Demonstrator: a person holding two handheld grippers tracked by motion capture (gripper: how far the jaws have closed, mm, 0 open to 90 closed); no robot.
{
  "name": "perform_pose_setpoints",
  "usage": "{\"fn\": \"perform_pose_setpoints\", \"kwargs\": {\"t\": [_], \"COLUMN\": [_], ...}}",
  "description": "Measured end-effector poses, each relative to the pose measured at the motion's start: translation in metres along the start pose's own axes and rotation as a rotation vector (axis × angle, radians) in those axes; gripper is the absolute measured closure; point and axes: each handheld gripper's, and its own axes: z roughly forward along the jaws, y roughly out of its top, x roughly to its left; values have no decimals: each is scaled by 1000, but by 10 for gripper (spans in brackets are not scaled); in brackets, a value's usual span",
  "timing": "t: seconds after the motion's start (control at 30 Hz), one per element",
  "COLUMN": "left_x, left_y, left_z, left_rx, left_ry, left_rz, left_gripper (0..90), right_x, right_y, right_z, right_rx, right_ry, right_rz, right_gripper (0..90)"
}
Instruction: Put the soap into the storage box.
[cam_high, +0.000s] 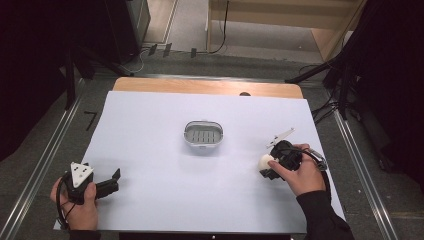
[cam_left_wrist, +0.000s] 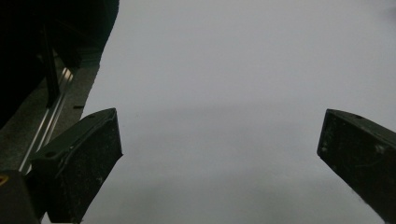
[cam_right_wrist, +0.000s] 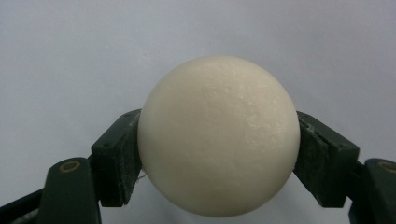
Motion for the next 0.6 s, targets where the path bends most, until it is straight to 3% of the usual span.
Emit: {"fn": "perform_pose_setpoints", "kwargs": {"t": [0.6], "left_x": [1], "left_y": [0], "left_z": [0], "left_rx": [0], "left_ry": [-9], "left_rz": [0], "left_gripper": [2], "right_x": [5], "right_y": [25], "right_z": [4], "right_rx": [-23], "right_ry": [6], "right_rz": [-34], "right_gripper": [254]}}
